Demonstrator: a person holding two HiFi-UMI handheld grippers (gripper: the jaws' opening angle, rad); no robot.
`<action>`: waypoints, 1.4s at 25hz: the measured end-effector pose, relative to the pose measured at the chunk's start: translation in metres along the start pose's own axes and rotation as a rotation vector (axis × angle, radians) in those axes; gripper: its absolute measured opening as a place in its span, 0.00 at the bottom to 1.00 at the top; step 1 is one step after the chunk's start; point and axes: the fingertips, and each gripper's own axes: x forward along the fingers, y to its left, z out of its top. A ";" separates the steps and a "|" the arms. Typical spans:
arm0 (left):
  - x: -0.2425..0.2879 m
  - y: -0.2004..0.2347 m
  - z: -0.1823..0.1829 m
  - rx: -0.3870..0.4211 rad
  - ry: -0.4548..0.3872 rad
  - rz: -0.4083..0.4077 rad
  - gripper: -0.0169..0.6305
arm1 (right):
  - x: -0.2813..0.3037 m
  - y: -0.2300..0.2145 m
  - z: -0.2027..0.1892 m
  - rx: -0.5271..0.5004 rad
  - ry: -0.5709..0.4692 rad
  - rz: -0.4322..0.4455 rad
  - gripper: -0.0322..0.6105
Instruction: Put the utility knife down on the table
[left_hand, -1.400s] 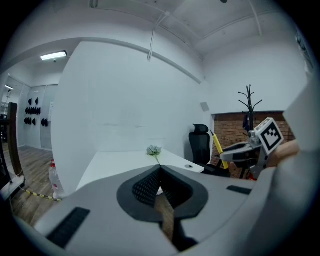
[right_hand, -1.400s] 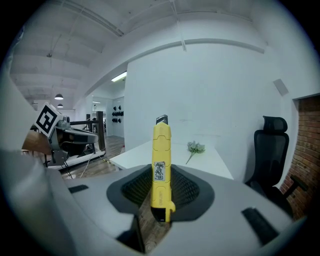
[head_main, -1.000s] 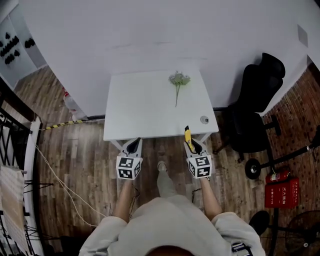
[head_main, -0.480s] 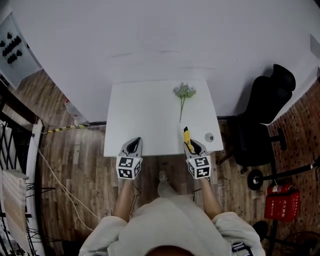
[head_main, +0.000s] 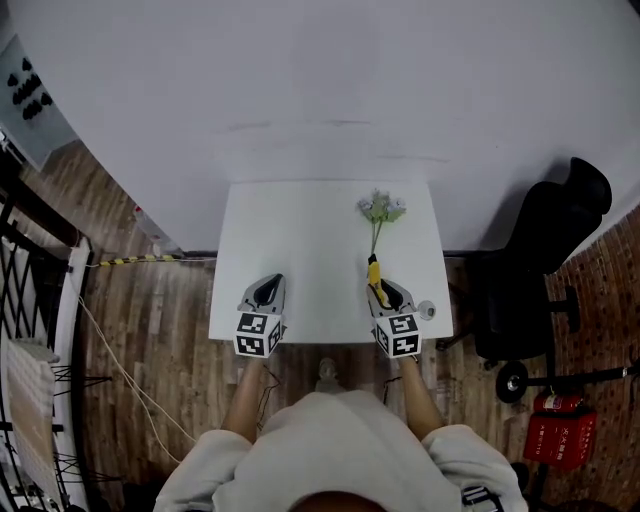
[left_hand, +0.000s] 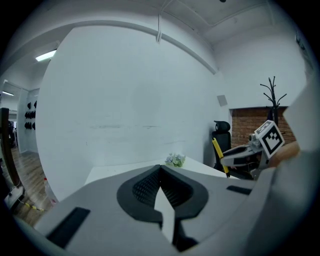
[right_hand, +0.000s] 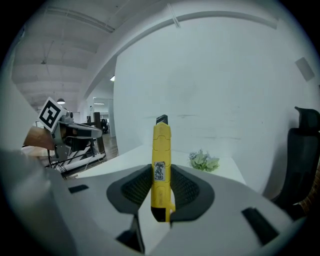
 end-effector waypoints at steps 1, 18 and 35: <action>0.006 0.004 0.002 -0.001 0.001 0.003 0.04 | 0.008 -0.002 0.004 -0.002 -0.001 0.006 0.22; 0.056 0.046 0.005 -0.033 0.024 0.034 0.04 | 0.083 -0.007 0.026 -0.021 0.023 0.071 0.22; 0.098 0.065 0.000 -0.056 0.064 -0.012 0.04 | 0.116 -0.011 0.017 0.024 0.083 0.052 0.22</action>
